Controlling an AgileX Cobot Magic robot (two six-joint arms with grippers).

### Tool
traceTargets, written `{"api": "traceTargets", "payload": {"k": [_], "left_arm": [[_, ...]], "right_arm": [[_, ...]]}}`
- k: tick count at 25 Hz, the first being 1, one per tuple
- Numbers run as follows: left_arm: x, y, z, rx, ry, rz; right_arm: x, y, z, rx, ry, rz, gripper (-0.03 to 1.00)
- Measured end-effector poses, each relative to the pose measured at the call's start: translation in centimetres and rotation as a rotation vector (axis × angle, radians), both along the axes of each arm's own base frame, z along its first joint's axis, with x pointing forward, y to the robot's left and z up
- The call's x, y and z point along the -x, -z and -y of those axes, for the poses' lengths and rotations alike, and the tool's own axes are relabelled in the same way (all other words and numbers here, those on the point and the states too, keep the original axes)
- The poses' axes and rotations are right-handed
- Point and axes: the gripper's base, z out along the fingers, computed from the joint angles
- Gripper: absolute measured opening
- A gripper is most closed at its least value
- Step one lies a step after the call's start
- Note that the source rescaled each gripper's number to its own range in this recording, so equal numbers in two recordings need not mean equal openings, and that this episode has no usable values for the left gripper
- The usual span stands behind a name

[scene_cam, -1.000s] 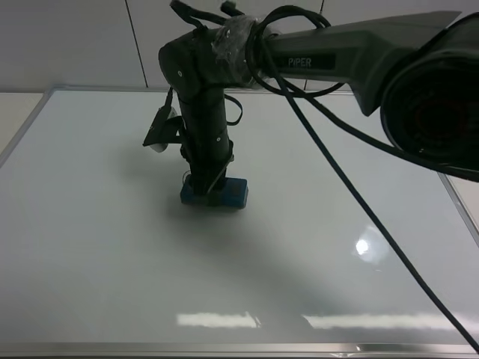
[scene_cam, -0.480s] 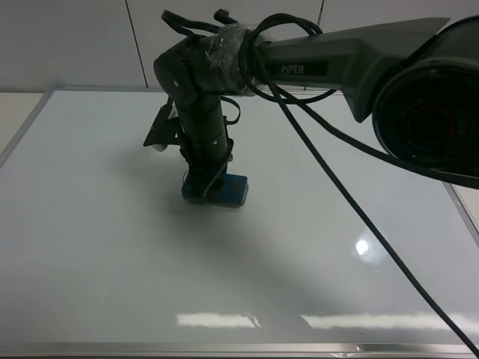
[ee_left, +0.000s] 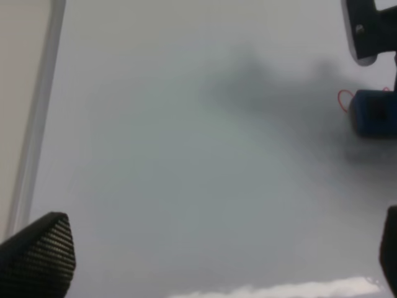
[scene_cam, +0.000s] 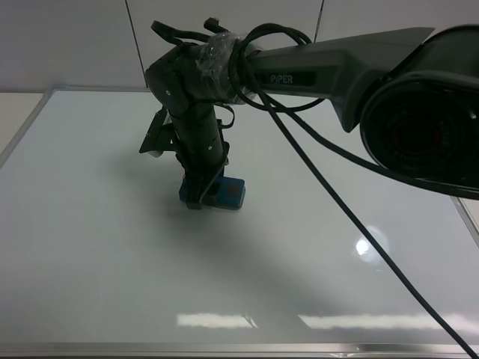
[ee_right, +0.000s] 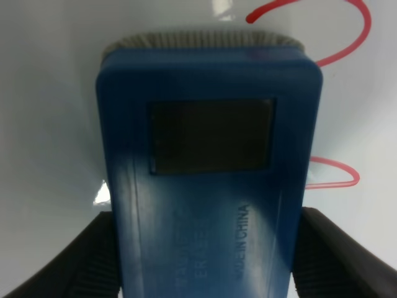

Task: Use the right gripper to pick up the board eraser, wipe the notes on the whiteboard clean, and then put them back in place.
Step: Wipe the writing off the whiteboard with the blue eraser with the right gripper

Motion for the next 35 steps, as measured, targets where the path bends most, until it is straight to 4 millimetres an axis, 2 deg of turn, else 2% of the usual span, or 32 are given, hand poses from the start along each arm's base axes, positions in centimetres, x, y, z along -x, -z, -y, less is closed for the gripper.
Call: {"api": "traceTargets", "payload": {"k": [11, 17, 21, 30, 35], "left_arm": [[0.0, 0.0, 0.0, 0.0, 0.0, 0.0], [0.0, 0.0, 0.0, 0.0, 0.0, 0.0], [0.0, 0.0, 0.0, 0.0, 0.0, 0.0], [0.0, 0.0, 0.0, 0.0, 0.0, 0.0], [0.0, 0.0, 0.0, 0.0, 0.0, 0.0]], "right_arm": [[-0.1, 0.1, 0.0, -0.01, 0.021, 0.007, 0.02], [-1.0, 0.2, 0.6, -0.047, 0.086, -0.007, 0.02], [-2.1, 0.2, 1.3, -0.09, 0.149, -0.023, 0.02], [-5.7, 0.1, 4.3, -0.139, 0.246, 0.009, 0.02], [-6.8, 0.1, 5.5, -0.141, 0.278, 0.018, 0.02]]}}
